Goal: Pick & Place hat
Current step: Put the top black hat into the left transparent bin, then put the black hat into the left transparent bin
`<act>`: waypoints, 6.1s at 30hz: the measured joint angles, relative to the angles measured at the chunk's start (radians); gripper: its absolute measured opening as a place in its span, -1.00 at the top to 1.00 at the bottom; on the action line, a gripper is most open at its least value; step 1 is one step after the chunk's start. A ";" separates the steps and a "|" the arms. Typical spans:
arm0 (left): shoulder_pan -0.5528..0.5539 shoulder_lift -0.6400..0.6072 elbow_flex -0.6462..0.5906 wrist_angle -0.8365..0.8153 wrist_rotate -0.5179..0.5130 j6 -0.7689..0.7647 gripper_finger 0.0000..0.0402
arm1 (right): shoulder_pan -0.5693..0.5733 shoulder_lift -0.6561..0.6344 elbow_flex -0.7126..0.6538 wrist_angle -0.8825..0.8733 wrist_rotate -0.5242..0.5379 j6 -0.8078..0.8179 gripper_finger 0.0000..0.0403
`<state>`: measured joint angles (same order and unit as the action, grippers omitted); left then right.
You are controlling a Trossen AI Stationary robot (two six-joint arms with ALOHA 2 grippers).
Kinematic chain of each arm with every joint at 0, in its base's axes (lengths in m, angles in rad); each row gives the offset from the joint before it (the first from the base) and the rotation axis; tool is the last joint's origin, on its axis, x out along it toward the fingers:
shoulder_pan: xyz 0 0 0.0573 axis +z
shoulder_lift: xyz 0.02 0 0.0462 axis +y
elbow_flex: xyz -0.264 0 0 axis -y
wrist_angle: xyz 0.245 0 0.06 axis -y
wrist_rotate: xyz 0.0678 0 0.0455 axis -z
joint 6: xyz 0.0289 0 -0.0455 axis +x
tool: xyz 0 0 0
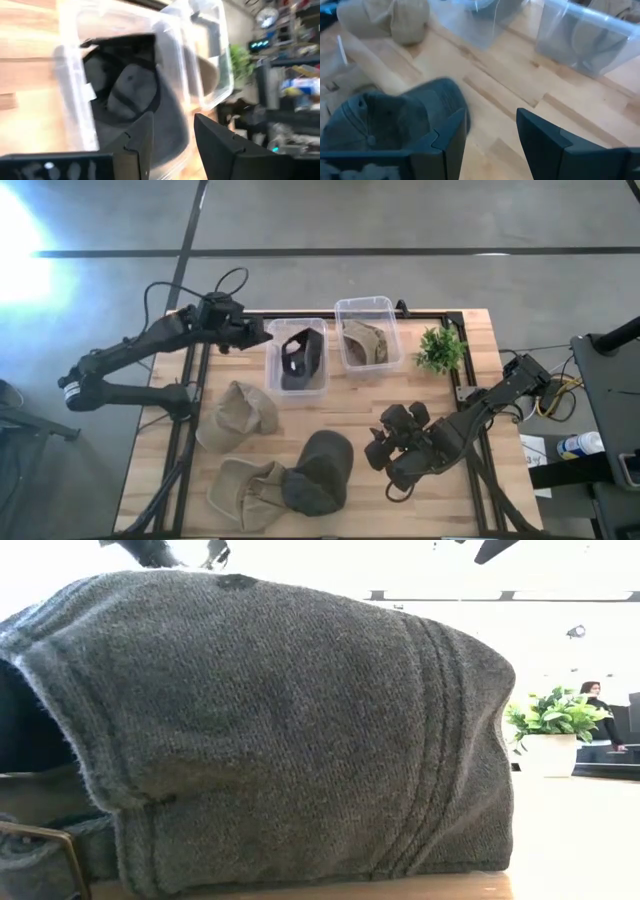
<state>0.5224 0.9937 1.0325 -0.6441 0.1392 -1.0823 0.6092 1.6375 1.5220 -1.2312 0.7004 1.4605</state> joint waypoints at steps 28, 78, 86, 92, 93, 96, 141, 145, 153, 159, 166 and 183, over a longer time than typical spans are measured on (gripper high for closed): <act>-0.503 0.101 0.031 0.158 -0.404 0.218 0.30 | -0.326 -0.041 -0.210 0.591 -0.252 -0.422 0.16; -0.285 0.742 0.559 -0.273 -0.183 0.190 0.38 | -0.206 -0.047 -0.191 0.062 -0.255 -0.174 0.16; -0.282 0.741 0.558 -0.291 -0.221 0.197 0.39 | -0.206 -0.047 -0.197 0.062 -0.254 -0.177 0.16; -0.286 0.741 0.562 -0.323 -0.194 0.244 0.47 | -0.196 -0.047 -0.209 0.060 -0.258 -0.181 0.16; -0.293 0.737 0.567 -0.324 -0.153 0.262 0.49 | -0.193 -0.047 -0.210 0.059 -0.262 -0.181 0.16; -0.348 0.705 0.582 -0.323 -0.025 0.361 0.51 | -0.182 -0.047 -0.219 0.060 -0.297 -0.189 0.16; -0.944 0.750 -0.102 0.426 -0.112 -0.315 0.51 | -0.383 0.103 -0.628 1.164 -0.739 -0.667 0.16; -0.943 0.774 -0.100 0.417 -0.103 -0.270 0.51 | -0.384 0.105 -0.629 1.162 -0.742 -0.661 0.16; -0.996 0.838 0.037 0.445 -0.070 0.125 0.51 | -0.388 0.108 -0.643 1.139 -0.697 -0.601 0.16; -1.030 0.924 0.266 0.083 -0.068 0.547 0.51 | -0.390 0.107 -0.646 1.066 -0.749 -0.610 0.16; -1.027 0.929 0.498 -0.245 -0.232 0.593 0.51 | -0.386 0.061 -0.647 1.069 -0.907 -0.684 0.16; -0.989 0.879 0.252 0.283 -0.301 -0.269 0.51 | -0.480 0.072 -0.669 1.201 -0.803 -0.593 0.16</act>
<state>-0.4664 1.8729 1.2850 -0.3615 -0.1622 -1.3517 0.1293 1.7098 0.8528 -0.0307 -0.1022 0.8673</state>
